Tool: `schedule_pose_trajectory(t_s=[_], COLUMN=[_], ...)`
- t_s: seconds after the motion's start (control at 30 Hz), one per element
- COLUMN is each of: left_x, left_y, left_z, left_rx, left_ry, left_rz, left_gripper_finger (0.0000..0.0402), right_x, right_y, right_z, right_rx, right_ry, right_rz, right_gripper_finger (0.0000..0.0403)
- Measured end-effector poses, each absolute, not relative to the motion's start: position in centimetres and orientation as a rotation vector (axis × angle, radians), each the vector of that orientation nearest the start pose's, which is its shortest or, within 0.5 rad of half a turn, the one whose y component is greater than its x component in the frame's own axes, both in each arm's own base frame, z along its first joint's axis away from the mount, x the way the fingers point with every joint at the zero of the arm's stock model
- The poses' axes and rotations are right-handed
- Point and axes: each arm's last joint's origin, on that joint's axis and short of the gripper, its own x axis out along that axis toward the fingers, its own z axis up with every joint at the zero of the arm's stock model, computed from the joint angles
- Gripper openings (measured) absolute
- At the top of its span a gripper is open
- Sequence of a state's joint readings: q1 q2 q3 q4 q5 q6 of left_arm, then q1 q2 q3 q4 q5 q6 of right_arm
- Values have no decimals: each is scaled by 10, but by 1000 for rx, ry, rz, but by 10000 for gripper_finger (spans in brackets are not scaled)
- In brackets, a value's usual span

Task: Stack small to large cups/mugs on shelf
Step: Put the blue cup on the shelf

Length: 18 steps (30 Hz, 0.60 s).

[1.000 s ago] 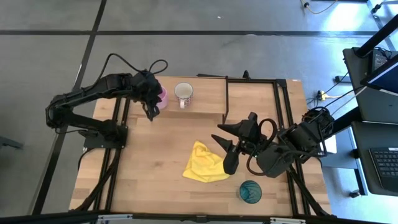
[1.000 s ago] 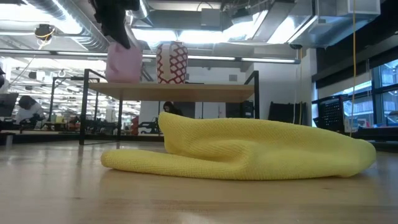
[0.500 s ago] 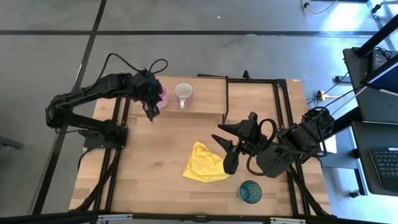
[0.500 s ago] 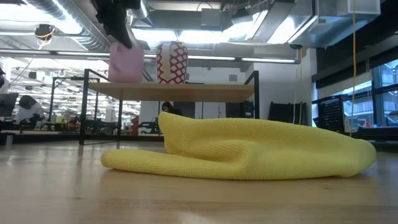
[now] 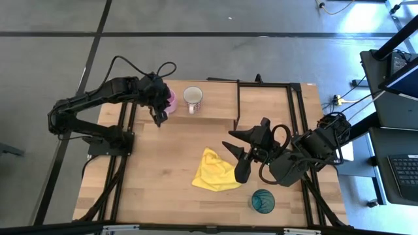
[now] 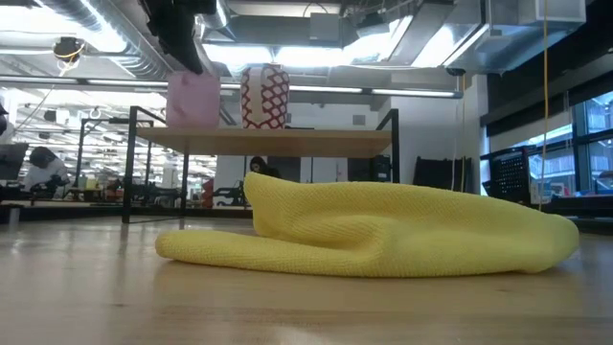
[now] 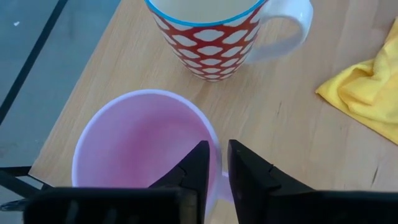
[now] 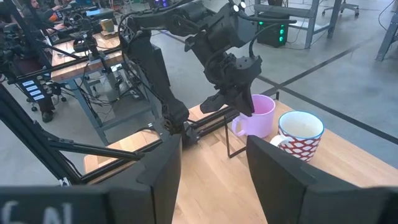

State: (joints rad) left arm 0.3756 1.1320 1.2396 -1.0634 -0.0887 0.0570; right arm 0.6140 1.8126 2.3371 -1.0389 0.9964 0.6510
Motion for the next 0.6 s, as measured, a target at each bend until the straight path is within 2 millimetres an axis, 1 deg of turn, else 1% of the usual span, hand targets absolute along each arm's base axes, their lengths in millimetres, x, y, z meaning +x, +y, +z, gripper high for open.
schedule_pose_trajectory(t_s=[0.23,0.3,0.4,0.5,0.53,0.6], left_x=[185,185,182,173,168,157], left_y=[76,74,67,56,50,35], left_z=[350,357,379,412,426,451], left_rx=[-84,-82,-68,-77,-92,-144], left_ry=[967,954,884,748,691,563], left_rz=[399,395,383,369,360,316], left_gripper_finger=[57,57,57,57,56,54], right_x=[290,290,289,287,285,276], right_y=[175,175,174,167,160,139], right_z=[493,492,491,487,487,489], right_rx=[260,255,241,233,250,318], right_ry=[224,229,243,305,344,433], right_rz=[-467,-467,-473,-463,-454,-445], right_gripper_finger=[182,182,182,182,182,179])
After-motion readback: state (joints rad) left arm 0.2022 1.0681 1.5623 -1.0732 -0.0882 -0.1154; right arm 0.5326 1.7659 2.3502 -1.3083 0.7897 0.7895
